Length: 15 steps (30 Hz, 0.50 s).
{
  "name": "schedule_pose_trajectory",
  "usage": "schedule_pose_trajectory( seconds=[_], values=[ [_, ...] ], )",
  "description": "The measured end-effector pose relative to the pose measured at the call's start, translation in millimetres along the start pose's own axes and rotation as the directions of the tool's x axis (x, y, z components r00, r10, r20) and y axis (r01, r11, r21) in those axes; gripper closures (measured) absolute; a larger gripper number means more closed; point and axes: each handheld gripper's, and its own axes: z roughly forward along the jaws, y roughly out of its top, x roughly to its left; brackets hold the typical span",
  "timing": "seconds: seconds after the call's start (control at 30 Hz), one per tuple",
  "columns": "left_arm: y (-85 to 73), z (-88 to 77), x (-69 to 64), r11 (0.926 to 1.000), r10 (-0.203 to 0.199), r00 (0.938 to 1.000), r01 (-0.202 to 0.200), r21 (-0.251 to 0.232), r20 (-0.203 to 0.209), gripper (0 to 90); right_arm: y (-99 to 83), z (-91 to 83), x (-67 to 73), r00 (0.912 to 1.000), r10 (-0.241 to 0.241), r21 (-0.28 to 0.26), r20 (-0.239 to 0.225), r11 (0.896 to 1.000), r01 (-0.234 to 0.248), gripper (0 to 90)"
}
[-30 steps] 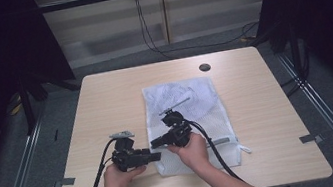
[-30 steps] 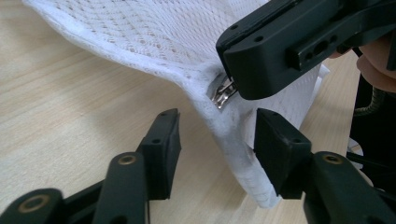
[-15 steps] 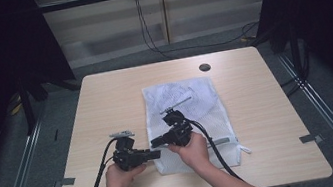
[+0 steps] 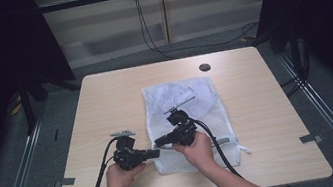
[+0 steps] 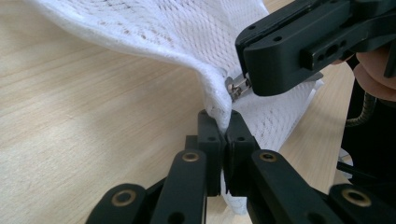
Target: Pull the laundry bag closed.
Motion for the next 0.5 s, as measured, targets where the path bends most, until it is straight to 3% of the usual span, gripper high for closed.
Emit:
schedule_pose_trajectory(
  seconds=[0.5],
  values=[
    [0.0,-0.1,-0.8,1.0000,-0.004,1.0000,0.004,-0.008,-0.004,88.2,-4.3,-6.1,-5.2,1.0000,-0.008,0.002,0.006,1.000,0.008,86.9]
  ],
)
